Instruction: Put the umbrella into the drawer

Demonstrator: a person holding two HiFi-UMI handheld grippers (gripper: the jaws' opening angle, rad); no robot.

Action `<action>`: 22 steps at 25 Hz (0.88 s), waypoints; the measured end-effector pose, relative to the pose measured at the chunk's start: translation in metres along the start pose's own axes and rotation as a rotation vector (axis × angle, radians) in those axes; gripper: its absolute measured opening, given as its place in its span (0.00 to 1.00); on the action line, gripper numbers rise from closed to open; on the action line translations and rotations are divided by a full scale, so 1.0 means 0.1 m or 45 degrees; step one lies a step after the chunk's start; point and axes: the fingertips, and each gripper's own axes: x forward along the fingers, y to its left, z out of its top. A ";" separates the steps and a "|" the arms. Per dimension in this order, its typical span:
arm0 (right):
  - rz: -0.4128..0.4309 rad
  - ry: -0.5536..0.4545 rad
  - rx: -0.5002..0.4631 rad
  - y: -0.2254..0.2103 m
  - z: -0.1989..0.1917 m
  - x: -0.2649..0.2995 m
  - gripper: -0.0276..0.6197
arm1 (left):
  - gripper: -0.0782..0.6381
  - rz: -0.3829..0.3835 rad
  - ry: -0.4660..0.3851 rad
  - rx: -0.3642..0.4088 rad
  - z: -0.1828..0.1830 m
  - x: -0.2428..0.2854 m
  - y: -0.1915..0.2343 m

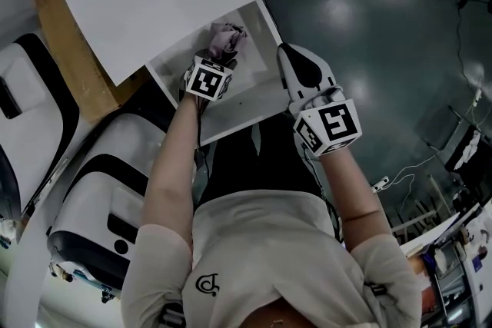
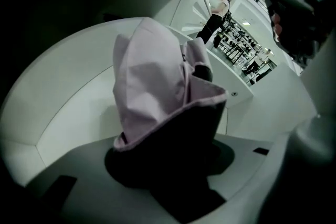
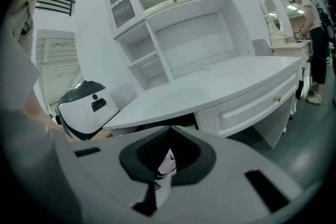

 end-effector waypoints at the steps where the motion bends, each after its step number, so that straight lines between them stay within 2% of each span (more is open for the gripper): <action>1: 0.006 -0.003 0.006 0.02 0.01 0.00 0.05 | 0.44 0.018 -0.018 0.006 0.01 -0.01 0.00; 4: 0.024 -0.004 -0.003 0.06 0.06 -0.01 0.05 | 0.47 0.023 -0.063 -0.005 0.02 -0.05 -0.04; 8: 0.029 -0.001 0.003 0.06 0.07 0.01 0.05 | 0.56 -0.064 -0.094 -0.065 0.00 -0.02 -0.13; 13: 0.044 -0.010 0.001 0.11 0.13 0.01 0.05 | 0.68 -0.123 -0.086 -0.059 0.02 -0.02 -0.23; 14: 0.047 -0.012 -0.006 0.12 0.16 0.01 0.05 | 0.70 -0.116 -0.084 -0.057 0.03 -0.03 -0.23; 19: 0.047 -0.024 -0.018 0.19 0.25 -0.06 0.05 | 0.70 -0.056 -0.106 -0.071 0.14 -0.21 -0.19; 21: 0.049 -0.030 -0.033 0.22 0.32 -0.12 0.05 | 0.70 -0.009 -0.130 -0.019 0.25 -0.37 -0.18; 22: 0.052 -0.035 -0.043 0.25 0.36 -0.15 0.05 | 0.66 0.017 -0.149 0.016 0.32 -0.48 -0.19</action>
